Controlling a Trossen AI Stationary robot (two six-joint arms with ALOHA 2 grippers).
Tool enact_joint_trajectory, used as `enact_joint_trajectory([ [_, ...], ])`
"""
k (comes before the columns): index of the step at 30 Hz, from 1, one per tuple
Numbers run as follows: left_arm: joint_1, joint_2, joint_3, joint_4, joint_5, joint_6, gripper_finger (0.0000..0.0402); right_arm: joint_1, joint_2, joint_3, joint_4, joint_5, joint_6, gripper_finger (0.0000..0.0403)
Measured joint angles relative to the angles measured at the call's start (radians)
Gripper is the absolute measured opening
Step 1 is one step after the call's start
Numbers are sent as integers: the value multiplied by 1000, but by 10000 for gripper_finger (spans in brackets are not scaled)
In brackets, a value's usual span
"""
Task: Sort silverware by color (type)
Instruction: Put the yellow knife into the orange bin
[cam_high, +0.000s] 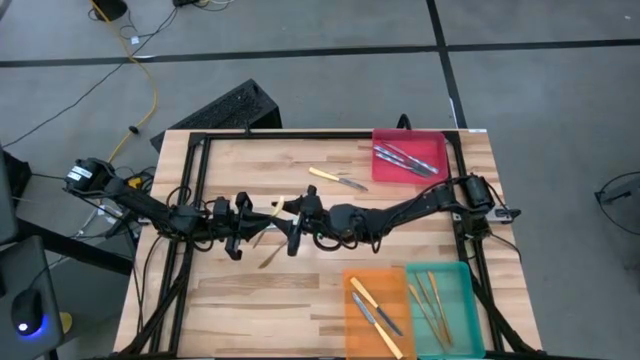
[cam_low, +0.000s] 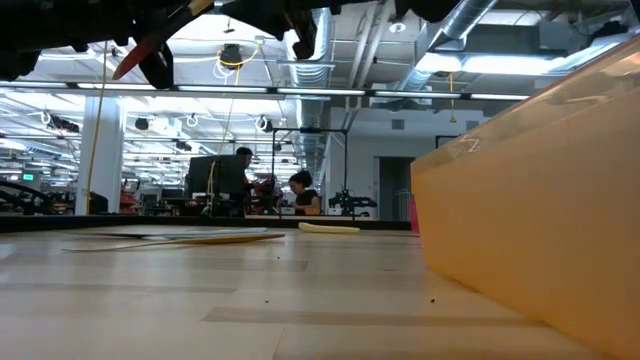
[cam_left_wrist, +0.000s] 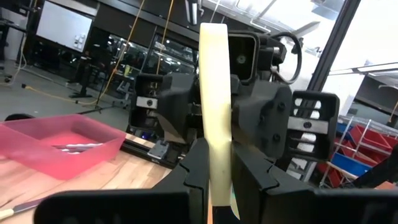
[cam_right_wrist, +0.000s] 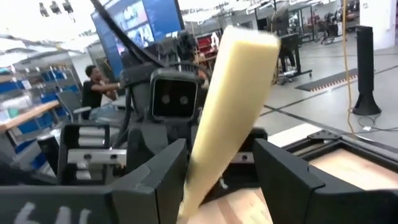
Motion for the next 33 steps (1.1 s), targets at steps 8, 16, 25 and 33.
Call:
enact_joint_trajectory([
  [8,0,0,0,1,-2,-2,28,0,0,0,-10,0,-1,160],
  [16,0,0,0,-8,6,0,28,-1,0,0,-9,-37,3,69],
  [25,0,0,0,-38,-19,-30,33,-1,-1,0,-51,-14,43,69],
  [33,0,0,1,-186,-112,-135,90,-4,-1,-1,-167,65,113,69],
])
